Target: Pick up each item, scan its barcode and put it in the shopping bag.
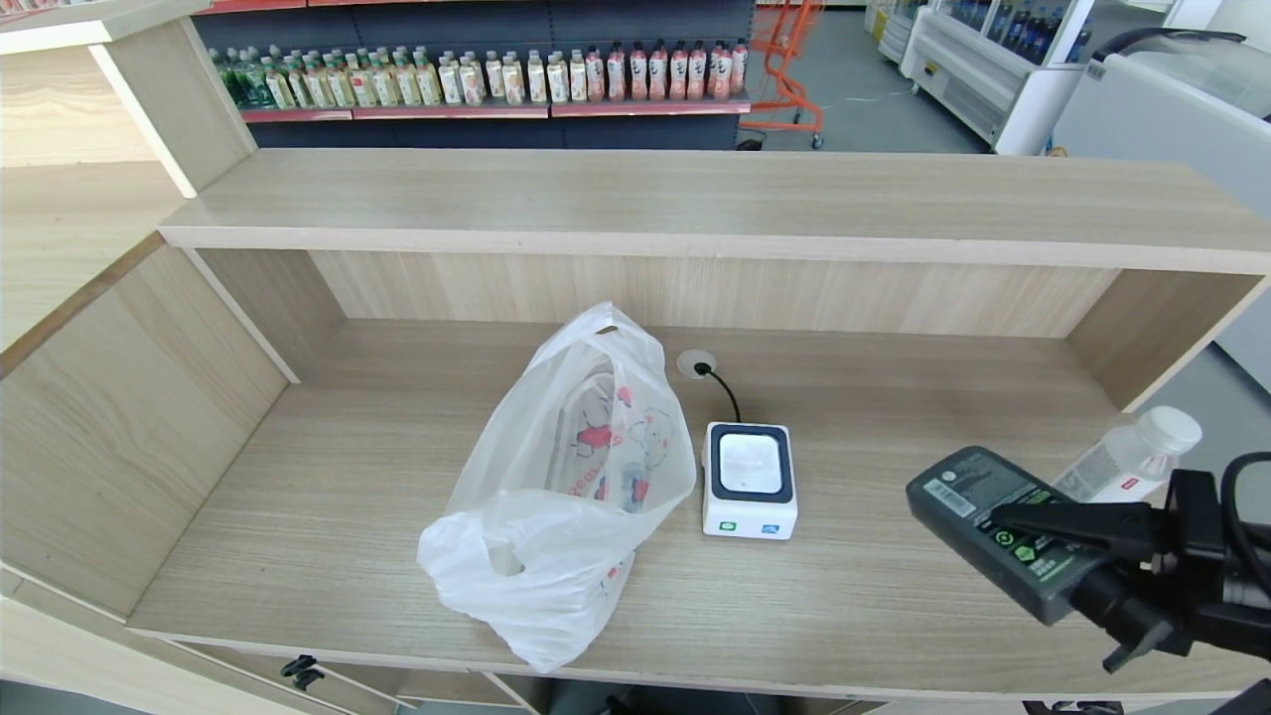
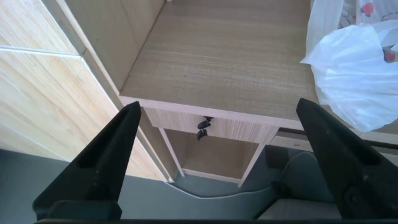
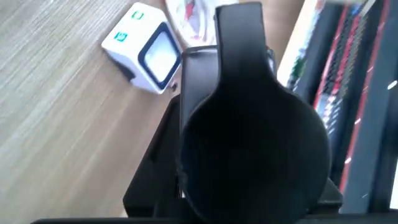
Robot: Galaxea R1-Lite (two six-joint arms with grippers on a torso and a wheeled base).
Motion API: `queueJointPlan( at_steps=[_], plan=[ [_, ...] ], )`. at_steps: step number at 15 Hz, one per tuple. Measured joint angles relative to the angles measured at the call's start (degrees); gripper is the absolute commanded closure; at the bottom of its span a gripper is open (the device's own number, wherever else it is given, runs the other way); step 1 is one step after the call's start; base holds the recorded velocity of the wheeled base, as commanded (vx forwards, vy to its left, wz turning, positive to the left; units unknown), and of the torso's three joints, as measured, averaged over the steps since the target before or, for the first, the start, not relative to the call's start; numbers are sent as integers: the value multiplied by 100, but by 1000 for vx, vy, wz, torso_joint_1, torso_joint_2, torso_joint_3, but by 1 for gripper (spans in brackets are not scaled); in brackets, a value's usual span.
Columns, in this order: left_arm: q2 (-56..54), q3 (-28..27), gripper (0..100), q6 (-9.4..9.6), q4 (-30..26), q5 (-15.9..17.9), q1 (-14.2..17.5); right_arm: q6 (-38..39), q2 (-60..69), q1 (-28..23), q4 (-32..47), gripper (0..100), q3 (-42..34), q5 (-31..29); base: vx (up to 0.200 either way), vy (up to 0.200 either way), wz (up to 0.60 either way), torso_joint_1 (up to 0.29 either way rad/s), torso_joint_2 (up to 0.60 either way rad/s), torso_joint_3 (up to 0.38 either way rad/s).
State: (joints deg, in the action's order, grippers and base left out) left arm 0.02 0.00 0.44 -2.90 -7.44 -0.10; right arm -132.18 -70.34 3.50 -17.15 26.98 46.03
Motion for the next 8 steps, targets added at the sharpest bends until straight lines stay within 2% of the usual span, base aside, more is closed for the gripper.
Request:
queueJointPlan(
  at_steps=[1, 2, 5, 8],
  plan=[
    [0, 0, 0, 0, 1, -2, 0, -605, -166, 199, -63, 100, 6, 350, 0, 0, 0, 0, 0, 0],
    [0, 0, 0, 0, 1, 0, 0, -897, -293, 421, -137, 100, 22, 525, 0, 0, 0, 0, 0, 0],
    [0, 0, 0, 0, 1, -2, 0, -1403, -573, 1340, -685, 100, 201, 701, 0, 0, 0, 0, 0, 0],
    [0, 0, 0, 0, 0, 0, 0, -1557, -1039, 2230, -1798, 100, 345, 928, 0, 0, 0, 0, 0, 0]
  ],
)
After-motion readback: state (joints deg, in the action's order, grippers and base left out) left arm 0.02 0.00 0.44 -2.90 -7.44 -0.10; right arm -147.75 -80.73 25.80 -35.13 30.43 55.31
